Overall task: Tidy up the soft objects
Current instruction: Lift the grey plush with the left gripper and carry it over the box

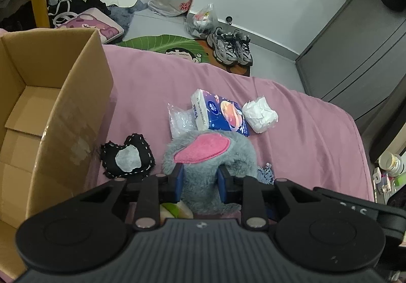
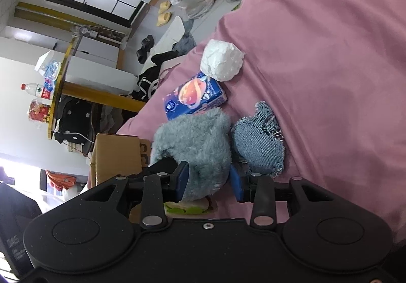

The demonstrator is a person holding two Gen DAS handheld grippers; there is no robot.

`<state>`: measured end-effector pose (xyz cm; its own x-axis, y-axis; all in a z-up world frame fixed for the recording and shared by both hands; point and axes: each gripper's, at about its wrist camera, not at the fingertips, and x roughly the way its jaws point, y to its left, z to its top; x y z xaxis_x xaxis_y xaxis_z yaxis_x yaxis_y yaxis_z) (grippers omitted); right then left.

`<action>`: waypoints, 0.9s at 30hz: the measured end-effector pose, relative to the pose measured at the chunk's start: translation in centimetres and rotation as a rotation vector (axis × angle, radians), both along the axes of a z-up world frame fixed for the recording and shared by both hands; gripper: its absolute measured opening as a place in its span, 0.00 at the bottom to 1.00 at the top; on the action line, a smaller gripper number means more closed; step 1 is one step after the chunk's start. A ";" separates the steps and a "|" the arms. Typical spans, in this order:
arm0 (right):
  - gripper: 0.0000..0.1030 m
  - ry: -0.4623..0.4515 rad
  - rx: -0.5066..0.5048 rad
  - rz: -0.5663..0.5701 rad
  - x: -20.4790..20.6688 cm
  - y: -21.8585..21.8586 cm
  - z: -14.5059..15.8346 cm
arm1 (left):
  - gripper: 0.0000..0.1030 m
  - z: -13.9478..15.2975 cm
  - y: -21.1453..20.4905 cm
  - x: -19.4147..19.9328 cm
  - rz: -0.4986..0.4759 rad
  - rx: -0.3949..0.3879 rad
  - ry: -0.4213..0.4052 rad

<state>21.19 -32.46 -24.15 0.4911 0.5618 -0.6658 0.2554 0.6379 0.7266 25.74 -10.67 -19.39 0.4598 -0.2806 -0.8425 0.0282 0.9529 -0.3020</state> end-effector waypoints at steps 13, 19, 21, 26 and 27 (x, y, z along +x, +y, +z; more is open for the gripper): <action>0.14 -0.011 -0.017 0.015 -1.0 0.1 0.9 | 0.24 0.5 0.3 -0.4 -0.002 -0.012 0.000; 0.14 -0.029 -0.065 0.002 -2.9 0.5 3.4 | 0.23 2.0 0.2 -0.9 -0.028 -0.032 0.015; 0.14 -0.031 -0.086 0.001 -3.5 0.5 4.4 | 0.23 2.7 0.1 -1.5 -0.049 -0.028 0.015; 0.14 -0.068 -0.115 0.000 -4.7 0.7 7.5 | 0.23 4.5 0.4 -2.9 -0.084 -0.041 0.019; 0.14 -0.072 -0.120 -0.001 -4.9 0.7 8.0 | 0.23 5.0 0.4 -3.2 -0.091 -0.046 0.017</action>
<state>16.26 -31.78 -16.12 0.5403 0.4801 -0.6910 0.2057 0.7209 0.6618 22.54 -10.26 -14.39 0.4166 -0.3594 -0.8350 0.1087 0.9316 -0.3468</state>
